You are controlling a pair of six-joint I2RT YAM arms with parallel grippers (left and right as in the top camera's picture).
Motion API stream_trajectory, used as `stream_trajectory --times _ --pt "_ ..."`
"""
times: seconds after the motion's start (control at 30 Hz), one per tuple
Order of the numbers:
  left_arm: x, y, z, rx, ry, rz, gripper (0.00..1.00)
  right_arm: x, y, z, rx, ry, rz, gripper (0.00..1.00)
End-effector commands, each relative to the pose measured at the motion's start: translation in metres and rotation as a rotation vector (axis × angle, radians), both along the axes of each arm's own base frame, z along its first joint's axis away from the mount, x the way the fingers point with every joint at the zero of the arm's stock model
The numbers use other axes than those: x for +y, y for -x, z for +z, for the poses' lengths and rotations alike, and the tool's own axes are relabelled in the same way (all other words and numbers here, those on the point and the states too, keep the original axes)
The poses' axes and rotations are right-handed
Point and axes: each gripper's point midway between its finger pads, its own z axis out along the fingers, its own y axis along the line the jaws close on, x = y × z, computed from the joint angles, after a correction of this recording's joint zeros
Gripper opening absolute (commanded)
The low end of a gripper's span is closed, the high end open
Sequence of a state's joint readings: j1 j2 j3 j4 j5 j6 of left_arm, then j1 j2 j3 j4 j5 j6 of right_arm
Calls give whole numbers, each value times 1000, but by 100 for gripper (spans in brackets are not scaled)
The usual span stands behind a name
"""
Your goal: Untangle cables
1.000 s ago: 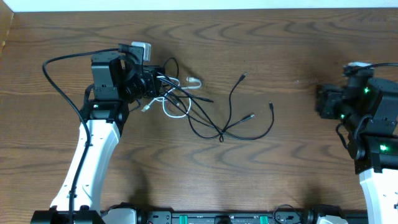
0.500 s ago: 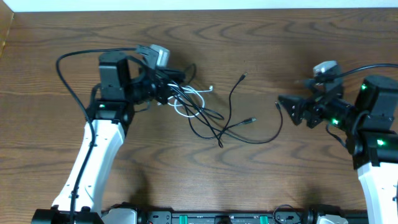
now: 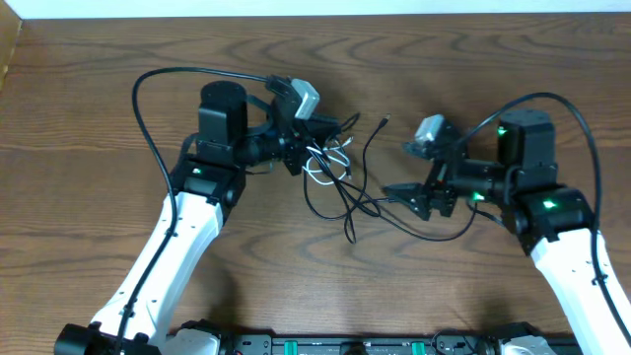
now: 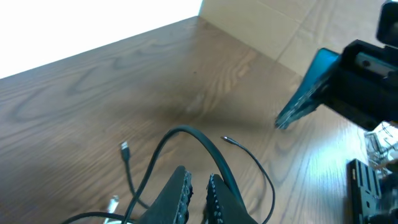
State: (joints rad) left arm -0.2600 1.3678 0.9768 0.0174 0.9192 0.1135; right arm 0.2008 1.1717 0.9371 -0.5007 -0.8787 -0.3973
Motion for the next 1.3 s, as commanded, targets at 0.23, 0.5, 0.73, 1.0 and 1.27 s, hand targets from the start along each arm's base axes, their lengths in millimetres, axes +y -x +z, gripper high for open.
stream_trajectory --times 0.23,0.5,0.73,1.0,1.27 --pt "-24 21 7 -34 14 -99 8 21 1 7 -77 -12 81 78" --pt "-29 17 11 -47 17 -71 8 30 2 4 -84 -8 106 64" --pt "-28 6 20 -26 55 -6 8 35 -1 2 -97 -4 114 63" --pt "-39 14 22 -28 61 -36 8 47 1 12 -158 -22 147 49" --pt "-45 18 21 -29 59 -45 8 50 2 12 -163 -24 154 1"
